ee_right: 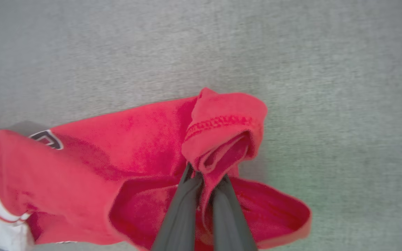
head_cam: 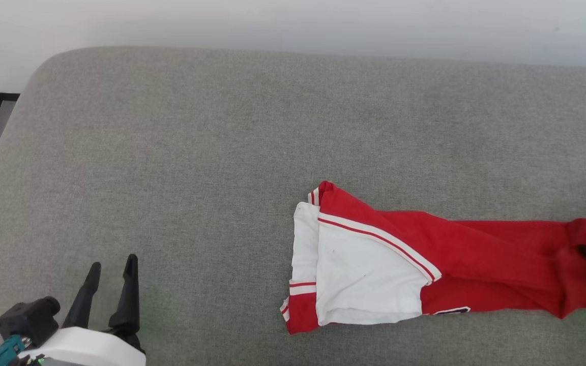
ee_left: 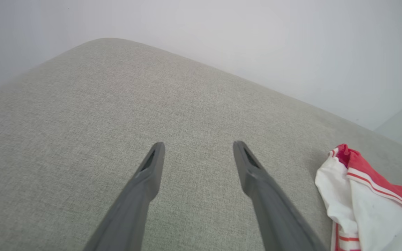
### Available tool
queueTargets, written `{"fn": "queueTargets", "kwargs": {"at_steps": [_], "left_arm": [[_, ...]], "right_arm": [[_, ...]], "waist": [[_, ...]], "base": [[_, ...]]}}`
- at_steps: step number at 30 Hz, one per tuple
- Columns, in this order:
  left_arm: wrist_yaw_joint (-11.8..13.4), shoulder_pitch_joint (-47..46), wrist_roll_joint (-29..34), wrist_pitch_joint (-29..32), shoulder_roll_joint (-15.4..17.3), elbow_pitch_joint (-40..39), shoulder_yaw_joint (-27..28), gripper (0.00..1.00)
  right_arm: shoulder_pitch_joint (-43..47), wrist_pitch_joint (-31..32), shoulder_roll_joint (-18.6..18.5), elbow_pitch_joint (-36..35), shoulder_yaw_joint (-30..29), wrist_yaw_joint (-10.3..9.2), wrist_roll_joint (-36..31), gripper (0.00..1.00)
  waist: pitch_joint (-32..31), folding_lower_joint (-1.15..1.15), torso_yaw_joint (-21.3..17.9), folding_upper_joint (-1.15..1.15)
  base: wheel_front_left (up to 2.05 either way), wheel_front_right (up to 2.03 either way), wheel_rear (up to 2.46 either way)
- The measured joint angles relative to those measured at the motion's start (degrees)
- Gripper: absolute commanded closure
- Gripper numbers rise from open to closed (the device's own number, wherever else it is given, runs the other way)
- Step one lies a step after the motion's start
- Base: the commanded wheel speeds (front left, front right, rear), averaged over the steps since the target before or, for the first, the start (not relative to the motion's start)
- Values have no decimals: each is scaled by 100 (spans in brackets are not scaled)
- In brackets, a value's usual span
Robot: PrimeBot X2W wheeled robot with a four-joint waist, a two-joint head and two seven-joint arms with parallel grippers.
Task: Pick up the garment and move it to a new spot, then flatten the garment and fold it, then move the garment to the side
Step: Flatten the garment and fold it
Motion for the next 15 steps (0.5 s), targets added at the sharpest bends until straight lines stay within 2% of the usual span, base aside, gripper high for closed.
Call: {"fn": "queueTargets", "kwargs": {"at_steps": [4, 9, 15], "left_arm": [[-20, 103, 21, -1, -1, -13, 56, 0], [-56, 113, 22, -1, -12, -63, 67, 0], [-94, 149, 21, 10, -20, -54, 1, 0]], "right_arm": [[282, 123, 119, -794, 156, 0, 422, 100], [563, 208, 315, -1568, 485, 0, 520, 100], [551, 230, 749, -1949, 968, 0, 494, 100]], "waist": [[-79, 0, -26, 0], [-185, 0, 0, 0], [-272, 0, 141, 0]], "base": [[0, 0, 0], [0, 0, 0], [0, 0, 0]]}}
